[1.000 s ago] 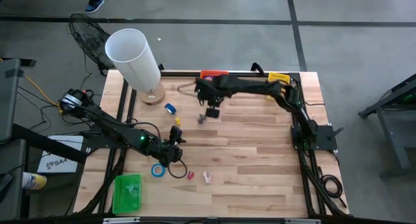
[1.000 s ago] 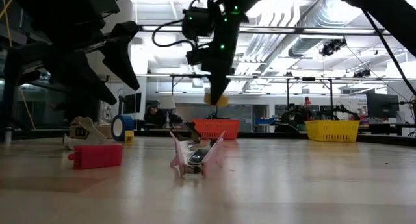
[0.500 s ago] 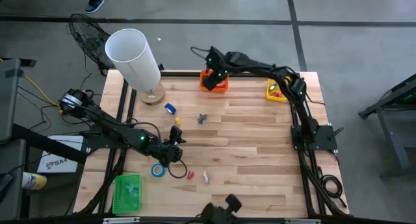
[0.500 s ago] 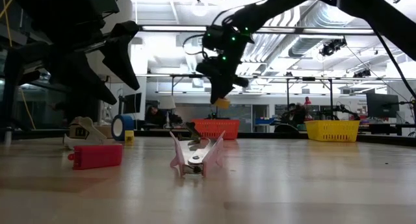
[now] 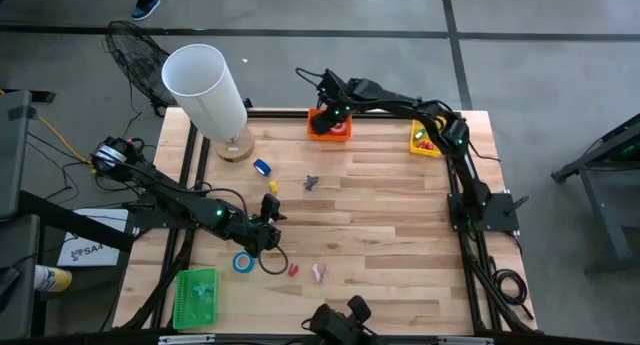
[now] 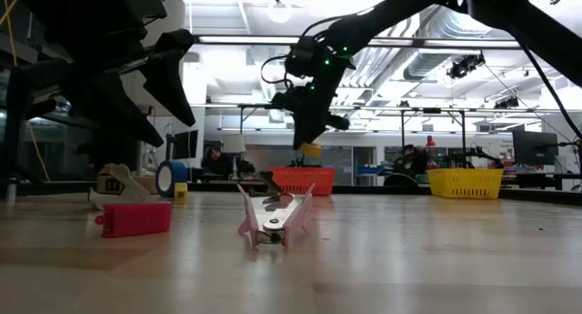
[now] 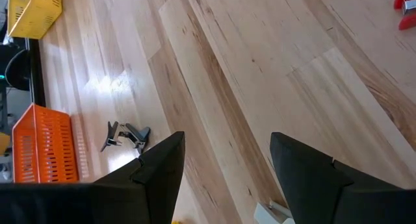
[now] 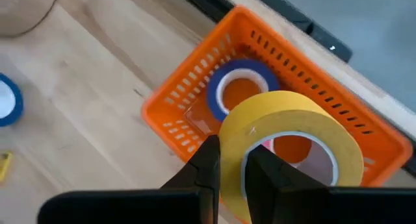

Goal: Pick and place Stapler, Stapler remover, tape
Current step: Put the yellow tape into the orange bin

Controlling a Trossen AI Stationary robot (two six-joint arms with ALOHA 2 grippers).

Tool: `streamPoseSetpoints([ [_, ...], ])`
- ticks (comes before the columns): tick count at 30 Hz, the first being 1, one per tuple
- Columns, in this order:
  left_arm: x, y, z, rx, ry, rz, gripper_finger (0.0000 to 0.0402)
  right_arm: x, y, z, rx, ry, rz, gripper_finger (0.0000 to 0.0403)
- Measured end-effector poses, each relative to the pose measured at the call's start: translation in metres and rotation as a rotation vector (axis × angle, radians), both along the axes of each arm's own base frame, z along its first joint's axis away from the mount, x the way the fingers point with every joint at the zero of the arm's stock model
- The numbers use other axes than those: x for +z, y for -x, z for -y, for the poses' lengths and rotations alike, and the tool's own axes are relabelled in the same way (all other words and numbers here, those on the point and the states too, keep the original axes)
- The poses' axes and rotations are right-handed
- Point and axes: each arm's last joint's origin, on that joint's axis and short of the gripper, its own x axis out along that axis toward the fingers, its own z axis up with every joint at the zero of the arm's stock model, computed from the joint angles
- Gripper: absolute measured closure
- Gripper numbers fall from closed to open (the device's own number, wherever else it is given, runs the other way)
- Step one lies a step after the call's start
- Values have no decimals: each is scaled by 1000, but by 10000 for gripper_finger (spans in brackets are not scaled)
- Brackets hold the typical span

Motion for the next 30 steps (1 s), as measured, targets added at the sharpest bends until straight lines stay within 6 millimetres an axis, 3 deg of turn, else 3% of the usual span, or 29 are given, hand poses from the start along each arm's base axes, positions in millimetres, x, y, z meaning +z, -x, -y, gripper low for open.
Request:
streamPoseSetpoints([
  [12,0,0,0,1,-2,-3,179,-27,2,10,-41,-57,-67,368],
  [22,0,0,0,1,-2,-3,179,-28,4,10,-48,-57,-93,351],
  [30,0,0,0,1,-2,-3,179,-31,4,10,-33,-47,-115,364],
])
